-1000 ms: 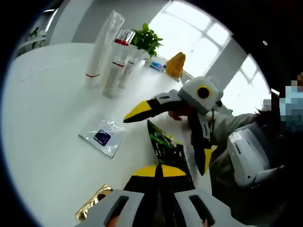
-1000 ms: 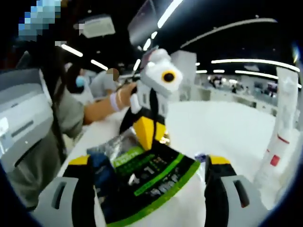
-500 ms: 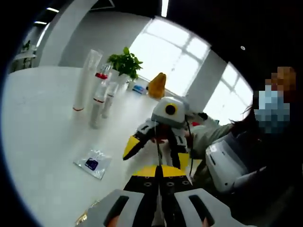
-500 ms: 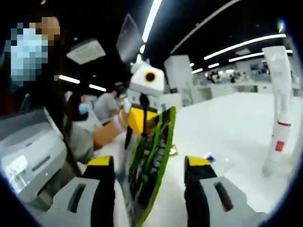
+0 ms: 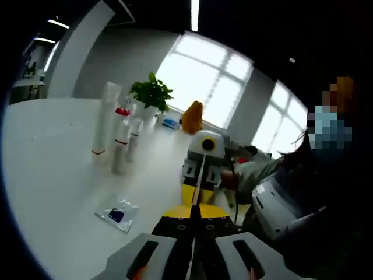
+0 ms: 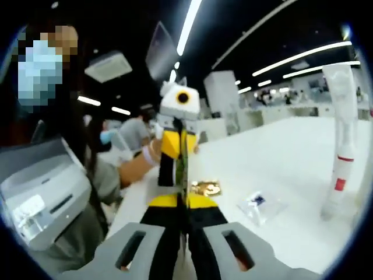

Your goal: Arrange the skincare products in the storage area until every visible bottle or jar stands upright without overlapping.

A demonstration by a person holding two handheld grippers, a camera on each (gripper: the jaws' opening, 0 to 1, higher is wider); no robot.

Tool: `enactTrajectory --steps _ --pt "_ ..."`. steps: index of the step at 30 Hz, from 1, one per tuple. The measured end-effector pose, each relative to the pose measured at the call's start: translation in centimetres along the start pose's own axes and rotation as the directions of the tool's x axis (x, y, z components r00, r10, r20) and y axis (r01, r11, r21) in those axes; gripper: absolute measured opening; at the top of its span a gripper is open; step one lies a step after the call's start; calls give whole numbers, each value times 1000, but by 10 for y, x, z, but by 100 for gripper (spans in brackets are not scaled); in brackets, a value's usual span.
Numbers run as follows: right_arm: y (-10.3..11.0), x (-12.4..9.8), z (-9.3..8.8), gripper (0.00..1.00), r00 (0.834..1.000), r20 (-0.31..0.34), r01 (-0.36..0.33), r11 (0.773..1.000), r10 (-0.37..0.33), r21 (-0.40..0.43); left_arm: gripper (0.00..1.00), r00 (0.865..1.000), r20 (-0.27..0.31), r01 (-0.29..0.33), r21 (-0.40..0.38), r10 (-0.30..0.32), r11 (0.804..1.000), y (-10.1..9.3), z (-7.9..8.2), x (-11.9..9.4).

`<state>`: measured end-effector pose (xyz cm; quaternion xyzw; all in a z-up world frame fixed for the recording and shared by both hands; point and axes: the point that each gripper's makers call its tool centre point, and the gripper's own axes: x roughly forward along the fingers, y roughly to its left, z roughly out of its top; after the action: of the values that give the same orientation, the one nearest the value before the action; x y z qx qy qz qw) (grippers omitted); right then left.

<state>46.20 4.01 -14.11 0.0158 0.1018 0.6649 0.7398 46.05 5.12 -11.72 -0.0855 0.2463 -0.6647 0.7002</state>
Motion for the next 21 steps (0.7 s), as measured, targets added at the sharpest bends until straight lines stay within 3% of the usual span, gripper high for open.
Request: enactTrajectory --steps 2,5,8,10,12,14,17,21 --pt "2 -3 4 1 1000 8 -15 999 15 32 1 999 31 12 27 -12 1000 -2 4 1" --pt "1 -8 14 1 998 59 -39 996 34 79 11 986 163 -39 115 19 993 6 22 -1" --pt "-2 -14 21 1 995 96 -28 997 21 74 39 956 286 -129 203 68 971 17 36 -5" --pt "-5 -18 27 1 992 124 -16 998 8 67 68 953 294 -132 171 77 976 20 38 -4" --pt "-7 -23 36 1 984 175 -4 997 -9 72 88 939 338 -106 129 57 986 19 47 -6" --pt "-9 -27 43 1 977 211 -1 997 -15 74 90 934 357 -69 144 14 987 14 49 -7" --pt "-11 -34 55 1 960 279 3 998 -19 56 90 947 322 -40 172 -17 984 7 43 -6" --pt "-9 -43 73 1 920 393 -21 998 -3 56 86 958 285 -36 208 -26 977 4 36 5"
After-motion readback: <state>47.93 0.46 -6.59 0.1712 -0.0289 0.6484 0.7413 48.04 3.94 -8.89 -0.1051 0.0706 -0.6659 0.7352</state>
